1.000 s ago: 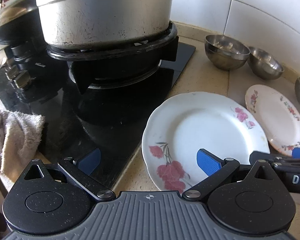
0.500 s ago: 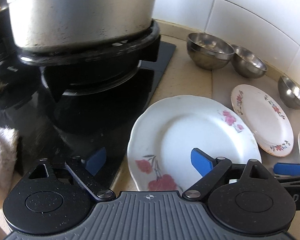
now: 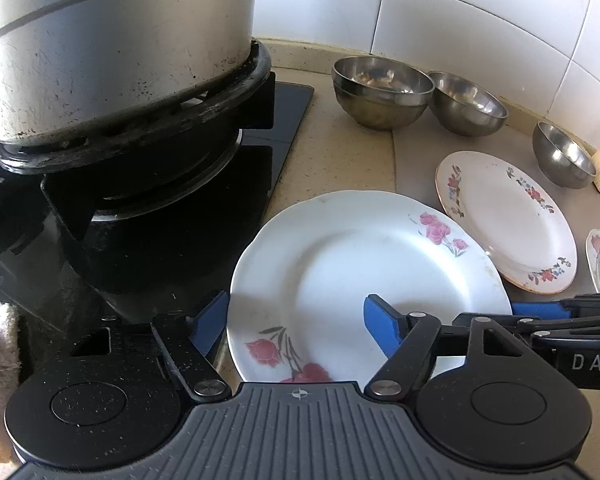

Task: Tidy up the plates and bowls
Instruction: 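Close the left gripper on the plate rim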

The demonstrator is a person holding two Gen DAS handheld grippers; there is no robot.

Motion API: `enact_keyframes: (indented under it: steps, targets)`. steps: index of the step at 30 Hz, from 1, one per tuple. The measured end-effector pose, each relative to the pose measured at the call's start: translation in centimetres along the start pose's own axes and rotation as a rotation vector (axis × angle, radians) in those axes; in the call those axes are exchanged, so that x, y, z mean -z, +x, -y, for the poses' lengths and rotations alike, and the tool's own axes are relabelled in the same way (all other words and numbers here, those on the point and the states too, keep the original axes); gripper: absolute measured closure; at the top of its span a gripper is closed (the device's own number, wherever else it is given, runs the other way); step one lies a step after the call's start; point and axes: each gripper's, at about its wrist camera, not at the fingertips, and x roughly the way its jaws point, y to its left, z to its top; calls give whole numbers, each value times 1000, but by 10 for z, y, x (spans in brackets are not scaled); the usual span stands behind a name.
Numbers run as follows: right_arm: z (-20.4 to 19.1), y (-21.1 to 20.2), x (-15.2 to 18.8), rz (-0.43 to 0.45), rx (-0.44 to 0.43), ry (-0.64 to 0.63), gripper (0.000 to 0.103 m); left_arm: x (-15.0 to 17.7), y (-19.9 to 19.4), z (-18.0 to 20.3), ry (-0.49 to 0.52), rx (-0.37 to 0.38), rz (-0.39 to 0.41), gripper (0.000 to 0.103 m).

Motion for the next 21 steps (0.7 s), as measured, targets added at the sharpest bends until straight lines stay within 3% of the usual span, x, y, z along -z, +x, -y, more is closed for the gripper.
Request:
enact_keyframes:
  steps: [4,11,18,21]
  targets:
    - [0,0,2,9,-10,17,79,0,-1,-4,-6,15,0,34]
    - [11,0,2,34,-65,107,76,0,2,-6,79,67,17,32]
    - [4,1,1,38,-55,80,68,-5,5,-12,120,112,25,38]
    - [0,0,2,37,-22,55,70,-5,1,-14,93,126,19,41]
